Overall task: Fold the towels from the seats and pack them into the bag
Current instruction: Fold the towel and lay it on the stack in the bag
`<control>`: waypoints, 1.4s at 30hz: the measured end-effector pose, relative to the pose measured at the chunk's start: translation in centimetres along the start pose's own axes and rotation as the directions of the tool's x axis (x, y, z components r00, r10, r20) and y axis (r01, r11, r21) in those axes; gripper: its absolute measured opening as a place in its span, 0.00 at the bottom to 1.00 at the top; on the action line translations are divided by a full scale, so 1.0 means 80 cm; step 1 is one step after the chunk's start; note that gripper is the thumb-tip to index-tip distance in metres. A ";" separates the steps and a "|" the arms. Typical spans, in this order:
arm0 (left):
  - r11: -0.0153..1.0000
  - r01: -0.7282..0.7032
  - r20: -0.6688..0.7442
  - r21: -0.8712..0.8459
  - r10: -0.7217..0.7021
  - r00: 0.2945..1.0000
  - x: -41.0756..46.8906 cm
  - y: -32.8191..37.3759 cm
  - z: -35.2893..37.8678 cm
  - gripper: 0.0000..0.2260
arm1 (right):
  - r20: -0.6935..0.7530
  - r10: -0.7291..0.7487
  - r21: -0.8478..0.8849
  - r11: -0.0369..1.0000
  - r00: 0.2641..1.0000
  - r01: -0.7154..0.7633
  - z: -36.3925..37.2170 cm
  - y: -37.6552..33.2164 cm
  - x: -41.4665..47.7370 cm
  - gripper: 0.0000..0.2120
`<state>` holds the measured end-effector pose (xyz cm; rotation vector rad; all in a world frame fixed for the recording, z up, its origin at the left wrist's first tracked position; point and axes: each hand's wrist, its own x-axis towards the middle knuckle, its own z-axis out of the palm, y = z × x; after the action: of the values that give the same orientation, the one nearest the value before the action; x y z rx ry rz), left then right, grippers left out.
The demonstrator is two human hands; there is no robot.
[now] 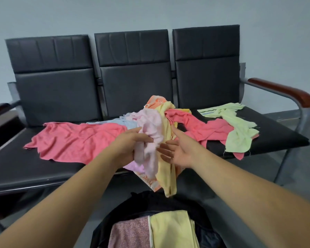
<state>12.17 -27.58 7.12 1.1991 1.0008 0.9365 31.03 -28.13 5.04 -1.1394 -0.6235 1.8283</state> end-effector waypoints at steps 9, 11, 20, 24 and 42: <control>0.998 0.038 0.017 0.046 -0.039 0.999 -0.046 -0.022 -0.002 0.09 | -0.103 -0.239 -0.177 0.960 0.966 0.218 0.025 0.002 0.008 0.05; 1.000 0.022 -0.136 0.011 -0.020 0.991 -0.040 -0.025 -0.008 0.09 | -0.063 -0.311 -0.276 0.919 0.948 0.283 0.021 -0.007 -0.011 0.07; 0.976 -0.206 -0.214 -0.072 0.187 0.959 -0.036 0.083 -0.012 0.14 | 0.270 -0.556 -0.252 0.747 0.786 0.615 0.091 -0.094 -0.122 0.09; 0.937 -0.341 -0.245 -0.076 0.314 0.917 -0.053 0.156 -0.011 0.18 | 0.527 -0.451 0.044 0.861 0.721 0.506 0.115 -0.136 -0.187 0.09; 0.826 -0.417 0.113 0.380 0.406 0.907 -0.118 0.145 -0.007 0.11 | 0.224 -0.271 -0.908 0.291 0.936 0.301 0.088 -0.107 -0.199 0.05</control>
<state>8.31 -34.91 19.63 1.8208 0.9522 1.0770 31.47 -37.47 22.03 -1.5520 -1.9547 1.0423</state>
